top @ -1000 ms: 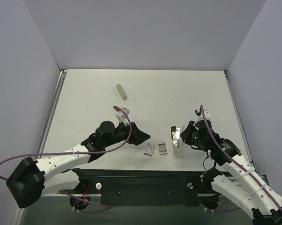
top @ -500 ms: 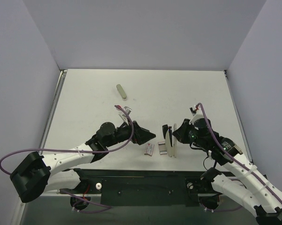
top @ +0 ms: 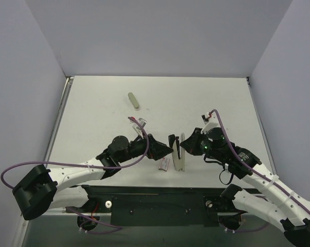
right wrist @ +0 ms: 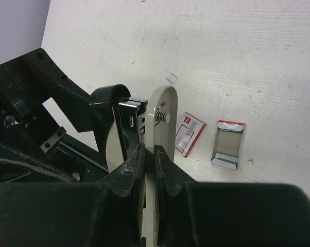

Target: Unload the staples from the stapler

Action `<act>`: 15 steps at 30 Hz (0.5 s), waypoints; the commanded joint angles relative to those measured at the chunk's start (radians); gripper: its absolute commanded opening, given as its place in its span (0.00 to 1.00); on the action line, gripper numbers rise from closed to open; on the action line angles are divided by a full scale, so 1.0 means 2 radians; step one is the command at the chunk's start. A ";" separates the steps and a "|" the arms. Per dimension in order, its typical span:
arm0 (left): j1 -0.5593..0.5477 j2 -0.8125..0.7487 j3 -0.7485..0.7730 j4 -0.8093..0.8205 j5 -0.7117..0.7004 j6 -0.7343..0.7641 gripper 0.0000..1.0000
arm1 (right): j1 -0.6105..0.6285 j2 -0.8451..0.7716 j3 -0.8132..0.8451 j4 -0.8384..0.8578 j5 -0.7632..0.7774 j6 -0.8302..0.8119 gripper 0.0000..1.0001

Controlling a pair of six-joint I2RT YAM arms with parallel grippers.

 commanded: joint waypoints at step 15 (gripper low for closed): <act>-0.008 -0.022 0.006 0.052 -0.057 -0.018 0.82 | 0.087 0.016 0.055 0.065 0.068 0.021 0.00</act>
